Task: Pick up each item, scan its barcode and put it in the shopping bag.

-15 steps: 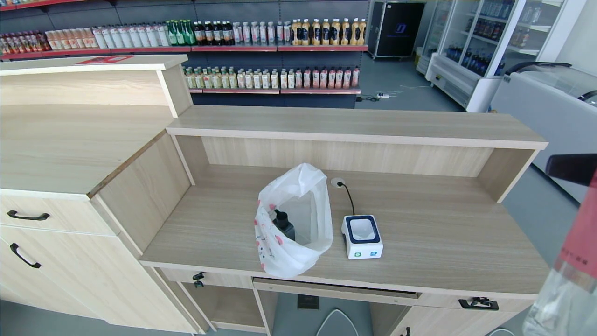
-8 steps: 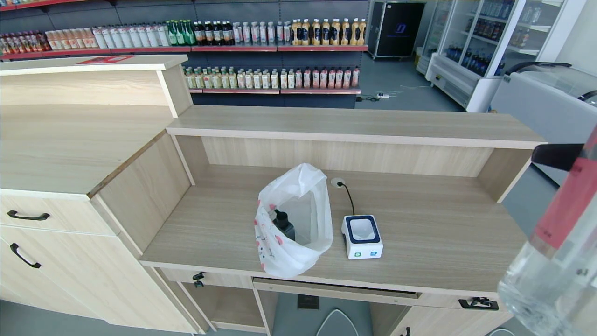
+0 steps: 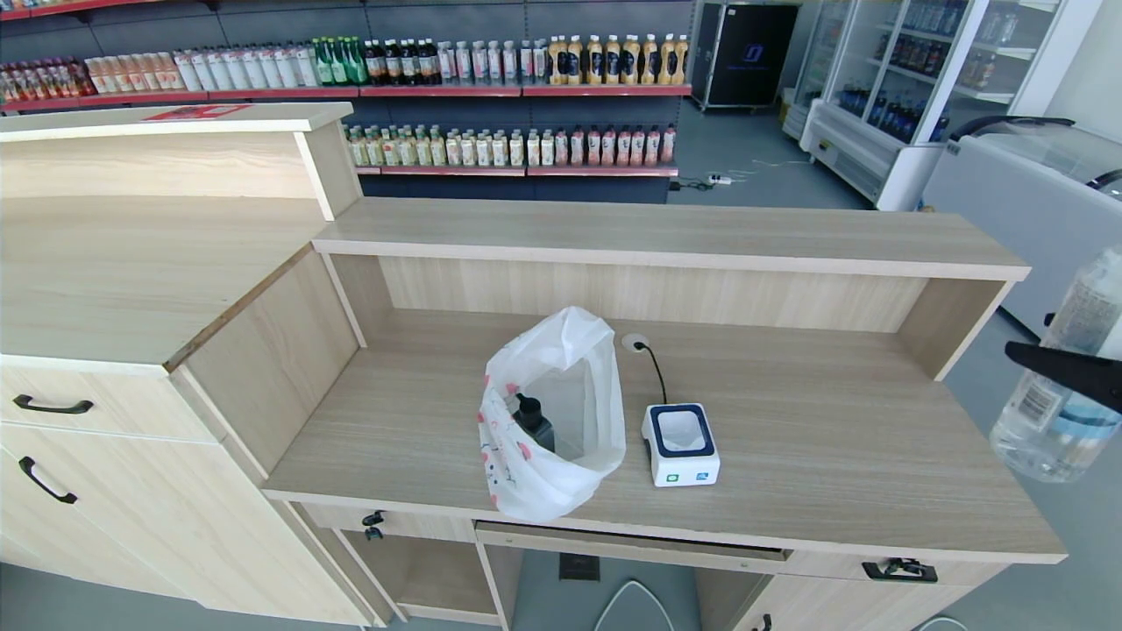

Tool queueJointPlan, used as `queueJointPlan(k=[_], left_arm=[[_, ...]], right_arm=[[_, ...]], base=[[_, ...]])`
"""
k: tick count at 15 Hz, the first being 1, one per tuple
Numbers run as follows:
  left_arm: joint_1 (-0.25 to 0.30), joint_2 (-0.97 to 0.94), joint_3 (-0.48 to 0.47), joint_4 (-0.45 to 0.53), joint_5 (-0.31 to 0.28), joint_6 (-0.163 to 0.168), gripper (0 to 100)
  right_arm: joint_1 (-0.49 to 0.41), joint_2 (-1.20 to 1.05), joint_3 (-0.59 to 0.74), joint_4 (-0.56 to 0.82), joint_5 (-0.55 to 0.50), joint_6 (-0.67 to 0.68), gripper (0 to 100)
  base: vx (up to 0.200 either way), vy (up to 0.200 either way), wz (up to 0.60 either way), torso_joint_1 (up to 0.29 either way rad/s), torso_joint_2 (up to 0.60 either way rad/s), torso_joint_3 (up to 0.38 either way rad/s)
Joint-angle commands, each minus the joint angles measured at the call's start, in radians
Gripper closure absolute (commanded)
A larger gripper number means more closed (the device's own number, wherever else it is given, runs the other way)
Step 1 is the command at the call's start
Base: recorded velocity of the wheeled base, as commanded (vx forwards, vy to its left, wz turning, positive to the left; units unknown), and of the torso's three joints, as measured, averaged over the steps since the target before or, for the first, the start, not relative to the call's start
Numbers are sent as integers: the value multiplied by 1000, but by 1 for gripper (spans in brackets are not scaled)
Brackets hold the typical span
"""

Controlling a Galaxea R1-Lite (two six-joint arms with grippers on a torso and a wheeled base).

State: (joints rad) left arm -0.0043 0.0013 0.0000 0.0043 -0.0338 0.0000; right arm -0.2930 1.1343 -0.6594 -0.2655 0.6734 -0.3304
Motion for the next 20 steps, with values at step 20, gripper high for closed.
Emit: queueJointPlan(k=[20], left_arm=[[0, 0, 0, 0, 0, 2, 0]], right_arm=[[-34, 440, 29, -396, -406, -271, 100]], base=[[0, 0, 240, 1, 1, 0]])
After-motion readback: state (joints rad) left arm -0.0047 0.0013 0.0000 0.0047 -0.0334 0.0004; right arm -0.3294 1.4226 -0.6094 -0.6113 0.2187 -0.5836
